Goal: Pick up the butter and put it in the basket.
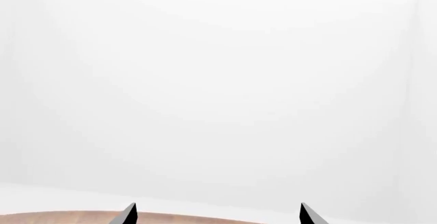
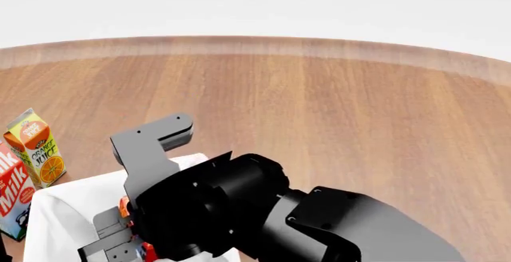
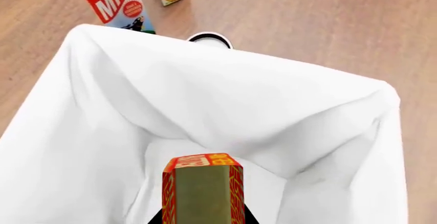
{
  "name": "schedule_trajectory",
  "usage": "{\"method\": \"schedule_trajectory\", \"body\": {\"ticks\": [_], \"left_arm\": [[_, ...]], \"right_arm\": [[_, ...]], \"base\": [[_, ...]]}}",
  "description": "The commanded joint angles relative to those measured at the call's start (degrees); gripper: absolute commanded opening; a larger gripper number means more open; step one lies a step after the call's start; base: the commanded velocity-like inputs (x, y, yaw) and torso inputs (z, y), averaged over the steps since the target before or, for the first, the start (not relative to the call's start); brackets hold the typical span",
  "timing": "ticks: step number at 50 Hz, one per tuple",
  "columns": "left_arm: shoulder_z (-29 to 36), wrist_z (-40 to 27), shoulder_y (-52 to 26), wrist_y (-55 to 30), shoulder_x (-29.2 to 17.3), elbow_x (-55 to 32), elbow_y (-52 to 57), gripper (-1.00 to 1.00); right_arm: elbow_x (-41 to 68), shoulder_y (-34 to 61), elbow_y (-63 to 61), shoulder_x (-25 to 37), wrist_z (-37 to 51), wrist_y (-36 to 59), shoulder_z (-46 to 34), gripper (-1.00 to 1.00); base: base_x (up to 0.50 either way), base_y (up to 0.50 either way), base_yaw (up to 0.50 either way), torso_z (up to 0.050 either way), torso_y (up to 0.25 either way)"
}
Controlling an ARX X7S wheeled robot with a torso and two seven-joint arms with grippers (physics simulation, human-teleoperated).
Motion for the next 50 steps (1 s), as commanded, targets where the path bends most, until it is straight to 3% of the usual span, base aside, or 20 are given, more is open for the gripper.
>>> {"method": "schedule_trajectory", "body": {"ticks": [1,3,4,30,50], "left_arm": [[-0.11,-0.02,-0.03,0.08,-0.17,-0.08,0.12,1.00],[-0.07,-0.06,0.03,0.06,-0.11,0.05,0.16,1.00],[-0.08,-0.07,0.01,0.02,-0.10,0.05,0.16,1.00],[-0.21,-0.30,-0.57,-0.67,0.14,-0.27,0.82,1.00],[1.01,-0.60,0.66,-1.73,1.79,2.41,0.14,1.00]], "right_arm": [[-1.92,0.62,0.60,-0.09,0.38,0.09,1.32,-1.00],[-1.92,0.71,0.56,-0.09,0.35,0.24,1.32,-1.00],[-2.08,0.73,0.46,-0.09,0.36,0.38,1.30,1.00],[-2.21,0.46,0.70,-0.09,0.56,0.61,1.33,1.00],[-1.22,3.77,2.74,0.80,-5.42,-4.27,2.55,1.00]], "base": [[0.00,0.00,0.00,0.000,0.010],[0.00,0.00,0.00,0.000,0.000],[0.00,0.00,0.00,0.000,0.000],[0.00,0.00,0.00,0.000,0.000],[0.00,0.00,0.00,0.000,0.000]]}}
